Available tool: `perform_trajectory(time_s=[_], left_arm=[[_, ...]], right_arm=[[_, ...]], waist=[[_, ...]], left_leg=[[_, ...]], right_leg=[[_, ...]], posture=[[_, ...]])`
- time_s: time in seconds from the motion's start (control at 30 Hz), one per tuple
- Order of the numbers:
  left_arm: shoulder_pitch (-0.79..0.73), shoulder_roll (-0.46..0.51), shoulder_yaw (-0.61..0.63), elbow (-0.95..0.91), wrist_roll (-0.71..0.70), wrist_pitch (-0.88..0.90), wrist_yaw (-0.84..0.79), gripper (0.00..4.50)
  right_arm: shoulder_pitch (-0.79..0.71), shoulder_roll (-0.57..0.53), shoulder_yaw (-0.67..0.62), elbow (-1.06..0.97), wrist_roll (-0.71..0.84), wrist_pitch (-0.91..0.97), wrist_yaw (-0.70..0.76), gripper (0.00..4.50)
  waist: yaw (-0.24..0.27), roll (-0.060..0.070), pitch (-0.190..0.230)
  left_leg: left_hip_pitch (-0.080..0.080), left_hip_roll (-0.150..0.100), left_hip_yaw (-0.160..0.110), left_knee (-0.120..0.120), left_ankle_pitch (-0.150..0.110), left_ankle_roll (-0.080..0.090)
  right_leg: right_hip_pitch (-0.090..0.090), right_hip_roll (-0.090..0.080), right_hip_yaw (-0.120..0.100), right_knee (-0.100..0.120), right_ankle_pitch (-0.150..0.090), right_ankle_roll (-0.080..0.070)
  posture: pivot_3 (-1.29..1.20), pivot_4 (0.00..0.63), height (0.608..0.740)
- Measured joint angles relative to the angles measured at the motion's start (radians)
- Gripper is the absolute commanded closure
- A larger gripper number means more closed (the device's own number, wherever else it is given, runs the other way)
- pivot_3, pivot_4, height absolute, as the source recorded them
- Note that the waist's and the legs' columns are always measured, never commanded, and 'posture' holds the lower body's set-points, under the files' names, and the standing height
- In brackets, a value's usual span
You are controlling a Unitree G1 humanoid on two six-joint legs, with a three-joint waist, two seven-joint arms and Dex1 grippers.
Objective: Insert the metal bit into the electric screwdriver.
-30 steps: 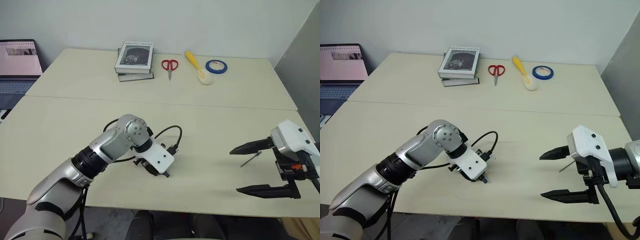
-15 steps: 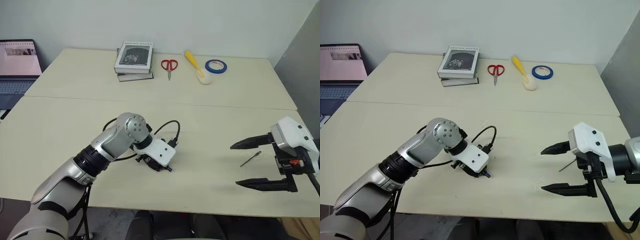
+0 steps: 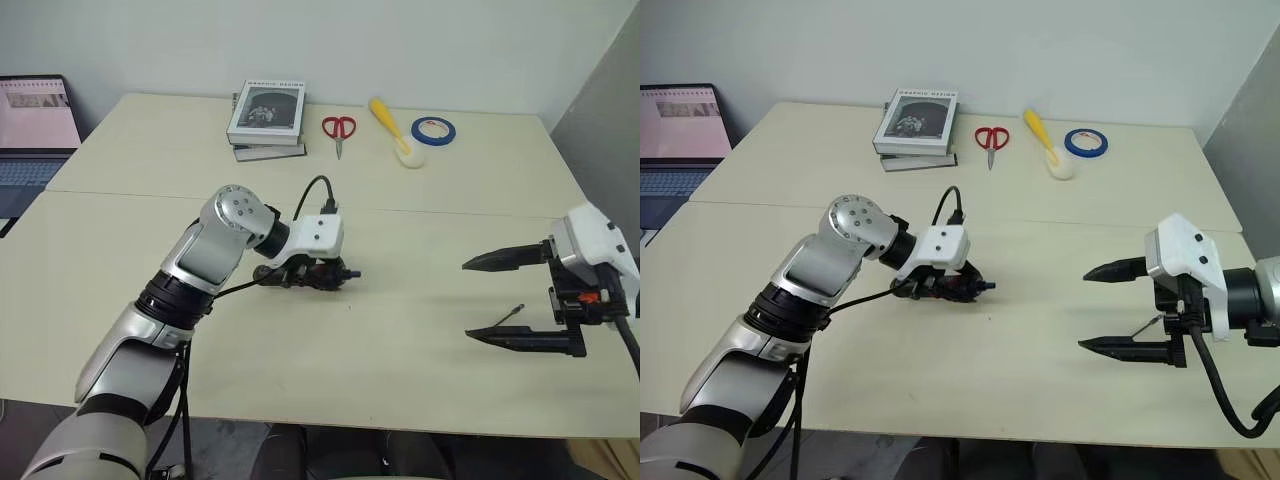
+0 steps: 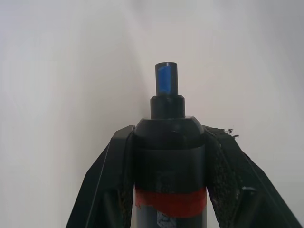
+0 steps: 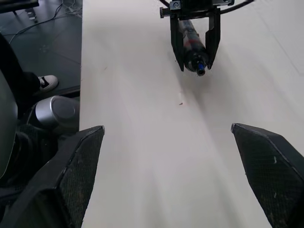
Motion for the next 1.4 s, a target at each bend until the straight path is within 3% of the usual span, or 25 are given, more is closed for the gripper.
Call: perform_trajectory(time_s=[0.33,0.7,0.87,1.4], left_arm=[[-0.016,-0.159,0.140,0.003,-0.129,0.161,0.226,2.83],[-0.017,-0.359,0.317,0.080,-0.192,0.146,0.594,2.83],[0.078,-0.431,0.364,0.079,-0.220,0.090,0.711,2.83],[0.314,-0.464,0.378,-0.048,-0.231,-0.102,0.821,2.83]], right_arm=[[-0.066,0.037,-0.022,0.020,0.092,0.023,-0.083,0.00],[-0.085,0.117,-0.020,0.027,0.058,-0.044,-0.133,0.00],[-0.102,0.154,0.013,0.024,0.056,-0.062,-0.168,0.00],[-0.162,0.223,0.088,0.014,0.048,-0.068,-0.268,0.00]], waist=[[0.000,0.000,0.000],[0.000,0.000,0.000],[0.000,0.000,0.000],[0.001,0.000,0.000]], left_leg=[[0.000,0.000,-0.001,0.000,0.000,0.000],[0.000,0.000,-0.001,0.000,0.000,0.000],[0.001,-0.001,-0.001,0.000,0.000,0.000],[0.001,-0.001,0.000,0.000,0.000,-0.001]], right_leg=[[0.000,0.000,0.000,0.000,0.000,0.000],[0.000,0.000,0.000,0.000,0.001,0.000],[0.000,-0.001,0.000,0.000,0.003,-0.005],[0.000,-0.001,0.000,0.000,0.004,-0.005]], posture=[[0.00,0.150,0.740],[0.00,0.150,0.740],[0.00,0.150,0.740],[0.00,0.150,0.740]])
